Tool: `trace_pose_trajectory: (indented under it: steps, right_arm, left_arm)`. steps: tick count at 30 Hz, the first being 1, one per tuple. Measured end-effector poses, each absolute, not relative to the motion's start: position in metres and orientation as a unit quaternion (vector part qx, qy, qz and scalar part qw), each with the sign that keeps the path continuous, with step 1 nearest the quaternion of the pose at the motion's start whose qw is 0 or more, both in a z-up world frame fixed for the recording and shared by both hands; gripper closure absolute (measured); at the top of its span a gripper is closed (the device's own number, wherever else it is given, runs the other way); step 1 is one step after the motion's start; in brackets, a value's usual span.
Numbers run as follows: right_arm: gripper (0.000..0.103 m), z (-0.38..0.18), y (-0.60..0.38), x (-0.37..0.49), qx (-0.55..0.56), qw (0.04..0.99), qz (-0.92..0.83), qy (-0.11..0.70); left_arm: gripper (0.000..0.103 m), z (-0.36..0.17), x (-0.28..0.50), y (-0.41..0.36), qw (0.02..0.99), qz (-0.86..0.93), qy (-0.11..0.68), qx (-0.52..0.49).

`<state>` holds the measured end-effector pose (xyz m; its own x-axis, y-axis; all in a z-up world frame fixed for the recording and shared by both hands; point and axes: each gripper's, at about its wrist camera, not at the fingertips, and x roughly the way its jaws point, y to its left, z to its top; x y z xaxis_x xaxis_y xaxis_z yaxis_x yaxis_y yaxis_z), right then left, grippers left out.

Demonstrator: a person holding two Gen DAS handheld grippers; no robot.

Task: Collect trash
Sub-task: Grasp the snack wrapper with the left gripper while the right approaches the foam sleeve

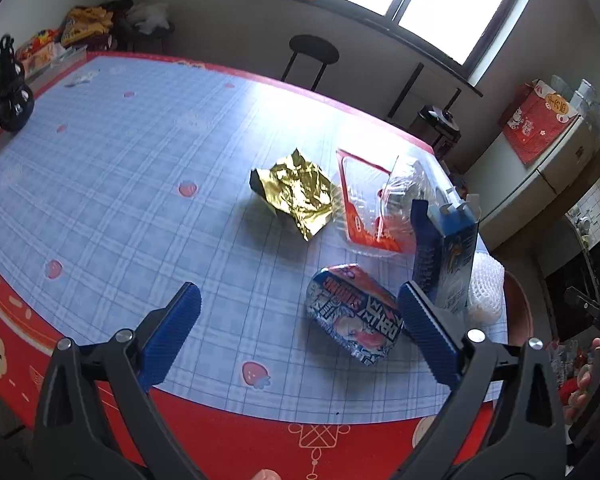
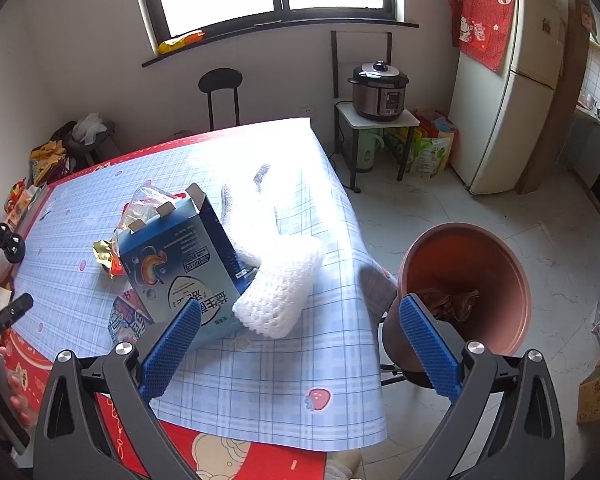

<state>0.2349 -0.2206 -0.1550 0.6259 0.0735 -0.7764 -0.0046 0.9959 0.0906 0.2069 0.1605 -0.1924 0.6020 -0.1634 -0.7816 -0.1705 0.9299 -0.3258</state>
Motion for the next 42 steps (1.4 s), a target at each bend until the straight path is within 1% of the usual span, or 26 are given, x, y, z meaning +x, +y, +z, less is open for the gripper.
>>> trace_pose_trajectory:
  steps: [4,6,7,11,13,15,20,26,28,34,36,37,38,39,41,42]
  right_arm:
    - [0.006,-0.160,-0.208,0.241,0.034,0.901,0.022,0.433]
    - [0.006,-0.165,-0.209,0.246,0.046,0.894,0.018,0.445]
    - [0.006,-0.168,-0.212,0.248,0.056,0.890,0.016,0.452]
    - [0.006,-0.176,-0.218,0.248,0.078,0.882,0.012,0.464]
    - [0.006,-0.177,-0.219,0.245,0.072,0.882,0.012,0.465]
    - [0.006,-0.178,-0.222,0.241,0.073,0.882,0.013,0.464]
    - [0.006,-0.182,-0.231,0.238,0.084,0.881,0.017,0.466]
    - [0.007,-0.191,-0.238,0.242,0.091,0.876,0.023,0.473]
    - [0.010,-0.194,-0.240,0.245,0.098,0.873,0.026,0.478]
    - [0.015,-0.201,-0.239,0.249,0.107,0.866,0.038,0.486]
    - [0.017,-0.204,-0.239,0.250,0.108,0.864,0.042,0.490]
    - [0.019,-0.206,-0.238,0.252,0.107,0.863,0.043,0.491]
    - [0.019,-0.209,-0.238,0.254,0.106,0.862,0.044,0.493]
    - [0.022,-0.210,-0.238,0.256,0.106,0.861,0.045,0.495]
    - [0.025,-0.215,-0.240,0.261,0.112,0.858,0.049,0.498]
    - [0.029,-0.218,-0.241,0.264,0.117,0.857,0.050,0.499]
  left_arm:
    - [0.008,-0.236,0.214,0.157,0.832,-0.009,0.501,-0.241]
    - [0.021,-0.253,0.220,0.150,0.809,-0.021,0.523,-0.268]
    - [0.030,-0.261,0.223,0.146,0.797,-0.030,0.533,-0.282]
    - [0.033,-0.283,0.228,0.134,0.763,-0.051,0.547,-0.341]
    - [0.036,-0.290,0.228,0.126,0.754,-0.067,0.548,-0.356]
    - [0.037,-0.294,0.226,0.119,0.751,-0.075,0.543,-0.369]
    - [0.047,-0.308,0.225,0.120,0.728,-0.073,0.535,-0.422]
    - [0.048,-0.312,0.230,0.116,0.725,-0.068,0.530,-0.434]
    - [0.048,-0.315,0.233,0.116,0.723,-0.065,0.526,-0.443]
    - [0.048,-0.326,0.236,0.113,0.711,-0.065,0.523,-0.465]
    - [0.050,-0.329,0.236,0.112,0.712,-0.065,0.521,-0.466]
    - [0.056,-0.329,0.237,0.111,0.713,-0.065,0.523,-0.462]
    - [0.070,-0.330,0.241,0.111,0.713,-0.065,0.527,-0.457]
    - [0.079,-0.330,0.241,0.110,0.714,-0.065,0.528,-0.455]
    - [0.082,-0.327,0.240,0.111,0.718,-0.065,0.527,-0.449]
    - [0.084,-0.325,0.239,0.112,0.721,-0.069,0.525,-0.447]
